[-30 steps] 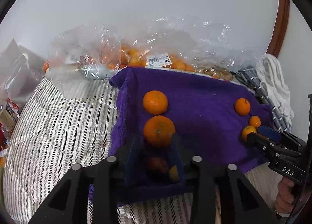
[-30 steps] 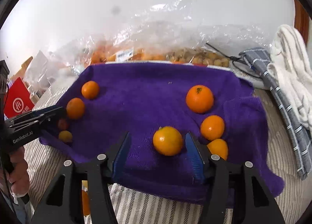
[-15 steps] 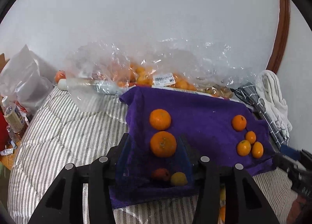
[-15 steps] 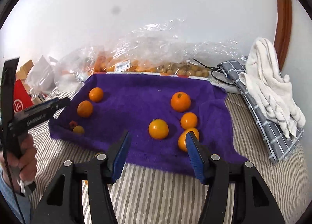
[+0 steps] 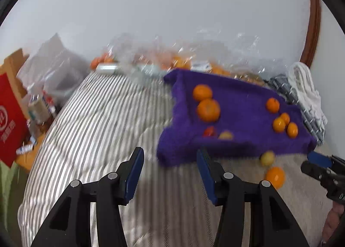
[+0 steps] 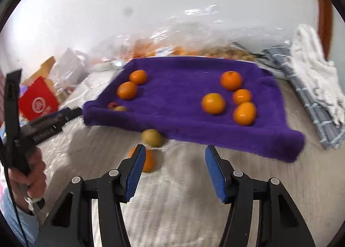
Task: Organize fruits
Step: 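Grasp a mandarin from the bed with the right gripper while the left gripper moves back, then hold the mandarin in the right gripper while the left gripper grasps a yellow-green fruit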
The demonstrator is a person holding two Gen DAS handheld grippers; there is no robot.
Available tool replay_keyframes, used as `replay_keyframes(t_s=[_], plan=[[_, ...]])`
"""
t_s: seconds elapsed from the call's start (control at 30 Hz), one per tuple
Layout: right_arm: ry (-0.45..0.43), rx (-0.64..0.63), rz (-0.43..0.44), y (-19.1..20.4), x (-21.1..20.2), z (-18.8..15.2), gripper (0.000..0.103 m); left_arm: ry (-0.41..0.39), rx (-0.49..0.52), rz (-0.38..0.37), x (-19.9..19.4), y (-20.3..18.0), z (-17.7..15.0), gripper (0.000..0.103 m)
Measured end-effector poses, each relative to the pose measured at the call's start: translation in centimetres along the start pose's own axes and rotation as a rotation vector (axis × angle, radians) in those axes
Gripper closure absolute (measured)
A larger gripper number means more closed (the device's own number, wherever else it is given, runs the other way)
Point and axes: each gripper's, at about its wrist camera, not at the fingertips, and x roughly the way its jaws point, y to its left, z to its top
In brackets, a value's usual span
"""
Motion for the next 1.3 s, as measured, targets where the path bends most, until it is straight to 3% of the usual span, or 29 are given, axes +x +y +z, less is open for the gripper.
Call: replay_keyframes(t_s=[0.27,0.43,0.6,0.73,1.0,1.2,1.3], plan=[[0.08,-0.081,0.011,3.1,3.8,-0.5,0.046,0.045,-0.064,-0.031,0.3,2.1,-2.2,0.052],[0.106,-0.096,-0.012,3.4,5.6,-1.0,0.058,0.062,-0.104,-0.024,0.5,2.7,-2.5,0.052],[0.077,-0.099,-0.004,3.4,5.3,-1.4,0.071,0.05,-0.134,-0.032,0.3,3.1,-2.5,0.052],[0.064,-0.087,-0.015,3.0,4.2,-1.5,0.071,0.042,-0.15,-0.052,0.2,3.3,-2.4,0.052],[-0.009,-0.052,-0.095,-1.0,0.7,-2.9,0.071,0.022,-0.142,-0.098,-0.2,3.1,-2.5,0.052],[-0.012,0.064,-0.152,-6.1,-1.0,-4.8,0.071,0.029,-0.035,-0.162,-0.2,1.0,-2.5,0.052],[-0.019,0.106,-0.191,-8.1,-1.9,-5.3,0.071,0.048,0.017,-0.131,0.0,-0.2,-2.7,0.052]])
